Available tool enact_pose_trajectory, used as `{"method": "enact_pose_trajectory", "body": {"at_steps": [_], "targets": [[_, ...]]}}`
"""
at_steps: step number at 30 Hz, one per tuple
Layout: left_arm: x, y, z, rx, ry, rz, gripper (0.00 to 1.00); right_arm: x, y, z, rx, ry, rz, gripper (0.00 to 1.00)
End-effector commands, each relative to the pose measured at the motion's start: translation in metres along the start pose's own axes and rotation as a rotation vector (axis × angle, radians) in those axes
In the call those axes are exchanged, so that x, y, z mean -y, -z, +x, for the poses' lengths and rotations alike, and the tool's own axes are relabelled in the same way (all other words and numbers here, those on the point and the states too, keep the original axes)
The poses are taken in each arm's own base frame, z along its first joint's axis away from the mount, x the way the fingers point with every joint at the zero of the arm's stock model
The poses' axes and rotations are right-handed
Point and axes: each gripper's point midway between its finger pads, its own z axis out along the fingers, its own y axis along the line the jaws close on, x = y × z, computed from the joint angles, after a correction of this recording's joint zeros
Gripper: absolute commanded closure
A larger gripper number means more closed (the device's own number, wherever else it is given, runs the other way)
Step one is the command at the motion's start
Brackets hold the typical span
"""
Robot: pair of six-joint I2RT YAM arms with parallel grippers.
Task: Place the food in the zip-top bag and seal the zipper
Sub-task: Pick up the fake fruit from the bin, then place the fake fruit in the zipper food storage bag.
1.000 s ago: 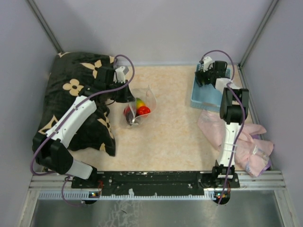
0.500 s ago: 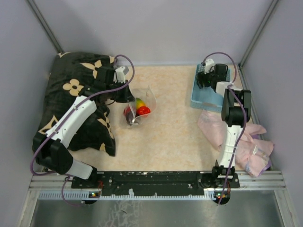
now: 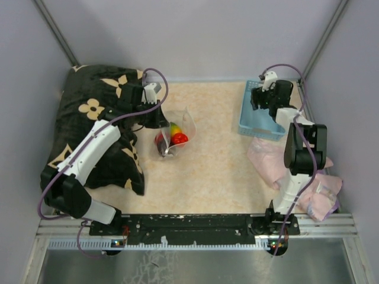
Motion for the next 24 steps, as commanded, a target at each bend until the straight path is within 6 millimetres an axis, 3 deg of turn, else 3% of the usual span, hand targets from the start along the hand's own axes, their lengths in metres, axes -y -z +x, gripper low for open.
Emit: {"method": "enact_pose_trajectory", "body": {"at_steps": [1,7,24], "targets": [[0.011,0.015,-0.012,0.05,-0.023,0.037,1.0,-0.004,0.035,-0.057,0.155,-0.045,0.048,0.43],[0.014,0.021,-0.015,0.066,-0.028,0.043,1.0,-0.038,0.081,-0.083,0.239,-0.102,0.023,0.42],[0.013,0.031,-0.022,0.108,-0.036,0.014,1.0,-0.176,0.188,-0.126,0.395,-0.091,-0.264,0.42]]}}
